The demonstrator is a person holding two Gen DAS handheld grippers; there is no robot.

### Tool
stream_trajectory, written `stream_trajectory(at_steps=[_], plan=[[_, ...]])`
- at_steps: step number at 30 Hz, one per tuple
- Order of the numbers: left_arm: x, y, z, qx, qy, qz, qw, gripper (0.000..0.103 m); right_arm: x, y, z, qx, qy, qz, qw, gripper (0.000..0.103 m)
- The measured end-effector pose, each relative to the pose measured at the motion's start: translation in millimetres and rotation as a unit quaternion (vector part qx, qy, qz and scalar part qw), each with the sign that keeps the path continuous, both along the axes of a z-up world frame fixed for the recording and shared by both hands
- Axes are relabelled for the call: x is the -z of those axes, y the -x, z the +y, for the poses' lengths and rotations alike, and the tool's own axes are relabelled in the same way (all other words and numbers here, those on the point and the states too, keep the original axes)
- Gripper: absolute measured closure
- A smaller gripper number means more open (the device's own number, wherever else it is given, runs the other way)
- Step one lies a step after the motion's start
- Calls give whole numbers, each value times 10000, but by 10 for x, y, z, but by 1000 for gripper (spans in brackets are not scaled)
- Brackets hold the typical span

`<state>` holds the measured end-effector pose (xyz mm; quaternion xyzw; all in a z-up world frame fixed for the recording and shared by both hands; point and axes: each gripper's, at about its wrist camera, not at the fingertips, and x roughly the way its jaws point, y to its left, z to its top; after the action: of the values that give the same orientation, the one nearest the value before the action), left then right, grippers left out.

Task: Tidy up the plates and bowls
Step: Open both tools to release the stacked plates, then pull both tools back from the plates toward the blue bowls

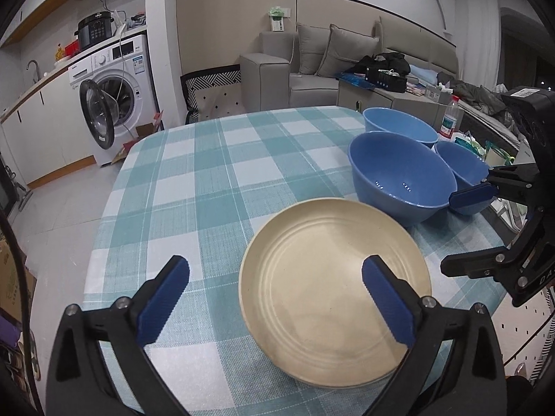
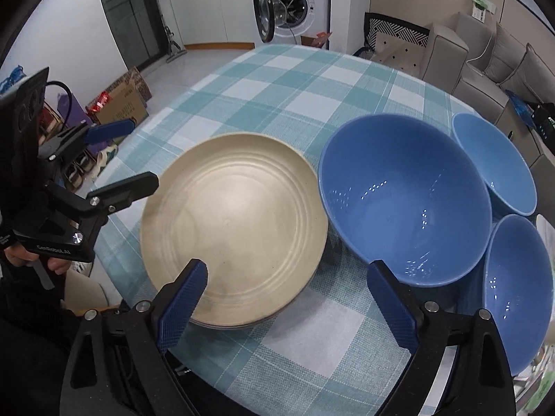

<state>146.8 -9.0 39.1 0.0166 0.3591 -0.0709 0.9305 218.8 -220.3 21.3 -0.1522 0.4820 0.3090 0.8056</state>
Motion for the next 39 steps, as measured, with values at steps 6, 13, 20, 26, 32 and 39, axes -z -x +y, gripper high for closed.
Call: stream_trajectory(at_steps=[6,13,20,26,32,39], plan=[[-102,6,-78,34,38,-104,9999,0,-175,18,-85,72,-139,-213,9997,1],[-187,-13,-233,132,23,-190,9997,0,-309,25,-209,148,-222,-377,9989,1],[-277,-23,-404,276,-16,-294,9992,0,-391,-5,-352,249,-246,-466,9983,1],[-331,-86,-527,364,-79,-347,9987,0,-464,-46,-478,366,-287,-530,9975,1],[-374,-181,-601,413,-52,-364,9985,0,-516,-123,-619,512,-301,-574,9966,1],[-384,-308,-653,440,-65,-355,9984,0,-530,-222,-794,680,-339,-577,9954,1]])
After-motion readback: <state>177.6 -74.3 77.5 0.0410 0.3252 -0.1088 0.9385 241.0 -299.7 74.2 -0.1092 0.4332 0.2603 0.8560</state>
